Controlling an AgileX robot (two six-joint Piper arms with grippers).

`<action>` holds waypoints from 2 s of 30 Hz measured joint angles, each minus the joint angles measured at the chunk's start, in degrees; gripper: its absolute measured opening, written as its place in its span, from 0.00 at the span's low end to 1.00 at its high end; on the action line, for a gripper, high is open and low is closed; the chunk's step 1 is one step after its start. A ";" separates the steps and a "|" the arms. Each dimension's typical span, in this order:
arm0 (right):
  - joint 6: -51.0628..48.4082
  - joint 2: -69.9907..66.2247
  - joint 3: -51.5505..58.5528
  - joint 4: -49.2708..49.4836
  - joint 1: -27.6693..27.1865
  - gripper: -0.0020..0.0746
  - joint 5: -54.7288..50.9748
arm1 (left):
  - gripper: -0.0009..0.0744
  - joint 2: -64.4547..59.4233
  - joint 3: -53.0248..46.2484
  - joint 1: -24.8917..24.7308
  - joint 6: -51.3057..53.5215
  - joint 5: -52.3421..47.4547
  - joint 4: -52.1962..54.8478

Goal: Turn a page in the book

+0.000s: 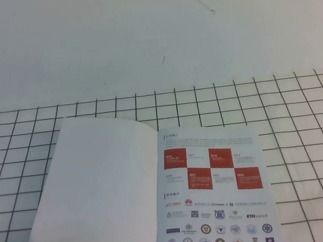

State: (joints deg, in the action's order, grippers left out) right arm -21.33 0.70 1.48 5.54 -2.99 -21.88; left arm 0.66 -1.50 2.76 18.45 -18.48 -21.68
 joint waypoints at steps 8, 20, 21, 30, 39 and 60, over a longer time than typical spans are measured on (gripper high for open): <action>0.00 0.00 0.00 0.12 0.00 0.02 0.00 | 0.01 0.00 0.00 0.00 0.00 0.00 -0.04; 0.00 0.00 0.00 0.25 0.00 0.02 0.00 | 0.01 0.00 0.00 0.00 0.00 0.20 -0.27; 0.00 0.00 0.00 0.25 0.00 0.02 0.00 | 0.01 0.00 0.00 0.00 0.00 0.20 -0.27; 0.00 0.00 0.00 0.25 0.00 0.02 0.00 | 0.01 0.00 0.00 0.00 0.00 0.25 -0.30; 0.00 0.00 0.00 0.32 0.00 0.02 0.00 | 0.01 0.00 0.00 0.00 0.00 0.34 -0.51; 1.40 0.00 0.08 13.35 0.00 0.02 32.39 | 0.01 0.00 -0.09 -2.74 0.00 16.80 -39.03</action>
State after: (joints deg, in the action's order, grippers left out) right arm -19.94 0.70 1.57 18.89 -2.99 10.51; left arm 0.66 -1.59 0.02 18.45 -1.68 -60.71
